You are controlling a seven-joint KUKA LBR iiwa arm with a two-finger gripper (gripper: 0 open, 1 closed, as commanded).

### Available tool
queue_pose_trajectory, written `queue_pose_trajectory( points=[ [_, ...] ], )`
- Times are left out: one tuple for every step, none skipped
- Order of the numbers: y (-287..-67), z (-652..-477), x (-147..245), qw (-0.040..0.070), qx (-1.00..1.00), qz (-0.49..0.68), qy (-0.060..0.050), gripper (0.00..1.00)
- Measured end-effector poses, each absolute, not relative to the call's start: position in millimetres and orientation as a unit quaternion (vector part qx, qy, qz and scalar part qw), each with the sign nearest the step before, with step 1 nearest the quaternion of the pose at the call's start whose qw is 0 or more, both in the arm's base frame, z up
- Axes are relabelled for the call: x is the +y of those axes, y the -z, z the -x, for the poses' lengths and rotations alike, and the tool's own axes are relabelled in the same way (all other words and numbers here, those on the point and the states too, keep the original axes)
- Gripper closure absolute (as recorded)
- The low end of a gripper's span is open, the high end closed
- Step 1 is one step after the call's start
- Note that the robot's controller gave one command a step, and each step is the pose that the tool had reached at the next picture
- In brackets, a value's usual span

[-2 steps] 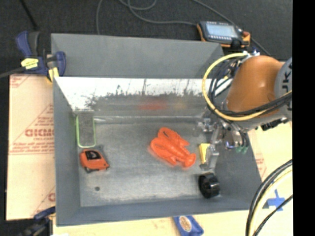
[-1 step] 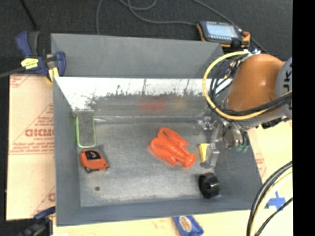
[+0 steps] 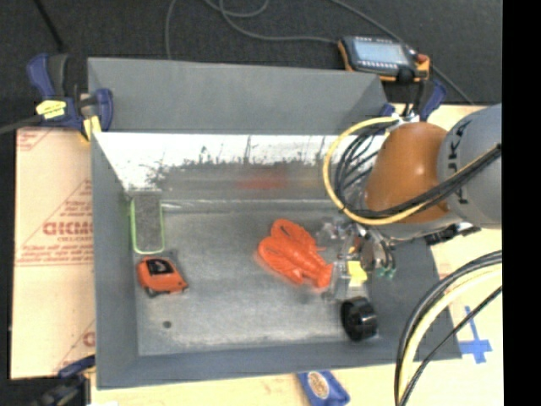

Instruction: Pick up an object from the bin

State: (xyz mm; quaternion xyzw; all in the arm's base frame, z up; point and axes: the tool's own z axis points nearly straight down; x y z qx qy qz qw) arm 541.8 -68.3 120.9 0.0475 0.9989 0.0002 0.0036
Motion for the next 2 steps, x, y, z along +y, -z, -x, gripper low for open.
queue_pose_trajectory(
  points=[
    [-95, -535.5, -62, -0.001, 0.998, -0.058, 0.000, 0.00],
    [-125, -526.0, -53, 0.002, 0.995, -0.104, 0.000, 0.00]
  ],
)
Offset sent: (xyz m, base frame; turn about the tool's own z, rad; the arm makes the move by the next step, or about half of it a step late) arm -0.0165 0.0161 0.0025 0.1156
